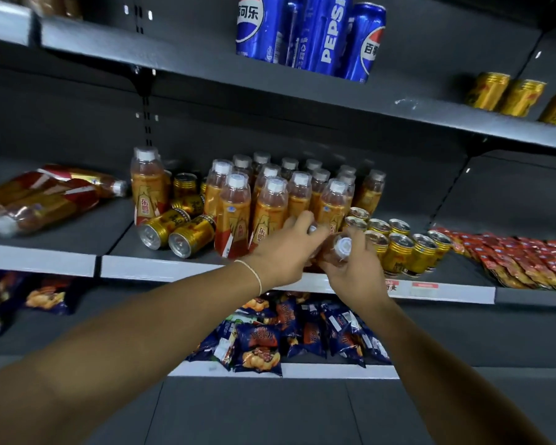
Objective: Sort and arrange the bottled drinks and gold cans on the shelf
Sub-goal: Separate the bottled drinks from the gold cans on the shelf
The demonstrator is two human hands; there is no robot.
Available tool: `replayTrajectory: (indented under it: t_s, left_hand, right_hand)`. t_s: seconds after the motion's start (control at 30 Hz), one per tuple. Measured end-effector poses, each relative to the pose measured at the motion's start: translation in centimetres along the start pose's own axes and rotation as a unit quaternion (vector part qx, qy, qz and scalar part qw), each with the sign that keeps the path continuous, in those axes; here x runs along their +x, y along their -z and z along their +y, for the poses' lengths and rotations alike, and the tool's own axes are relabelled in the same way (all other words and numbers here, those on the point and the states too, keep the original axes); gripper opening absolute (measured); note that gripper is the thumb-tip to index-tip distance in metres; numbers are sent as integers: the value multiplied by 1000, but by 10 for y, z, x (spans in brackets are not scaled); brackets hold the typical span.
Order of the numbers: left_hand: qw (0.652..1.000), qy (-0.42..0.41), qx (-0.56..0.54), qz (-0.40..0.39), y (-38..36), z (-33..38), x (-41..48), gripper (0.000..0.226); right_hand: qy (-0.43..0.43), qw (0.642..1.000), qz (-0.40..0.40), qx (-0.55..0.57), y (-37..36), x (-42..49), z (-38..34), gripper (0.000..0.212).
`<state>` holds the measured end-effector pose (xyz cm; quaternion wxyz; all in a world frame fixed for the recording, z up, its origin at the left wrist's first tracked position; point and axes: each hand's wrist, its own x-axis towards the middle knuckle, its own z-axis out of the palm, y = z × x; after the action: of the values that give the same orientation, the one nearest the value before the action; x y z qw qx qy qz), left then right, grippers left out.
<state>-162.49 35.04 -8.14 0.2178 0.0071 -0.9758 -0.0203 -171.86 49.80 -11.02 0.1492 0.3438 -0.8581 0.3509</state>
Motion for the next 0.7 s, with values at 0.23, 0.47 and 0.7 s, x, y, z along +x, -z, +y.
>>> replayTrajectory:
  t_s: [0.23, 0.47, 0.7]
  left_hand:
    - [996, 79, -52, 10, 33, -10, -4, 89]
    - [971, 161, -172, -35, 93, -43, -42, 61]
    - [951, 234, -153, -134, 128, -118, -148, 43]
  right_hand:
    - [52, 997, 21, -52, 24, -6, -35, 89]
    - [-37, 992, -110, -56, 32, -1, -98, 77]
    - [-36, 973, -222, -41, -43, -21, -197, 74]
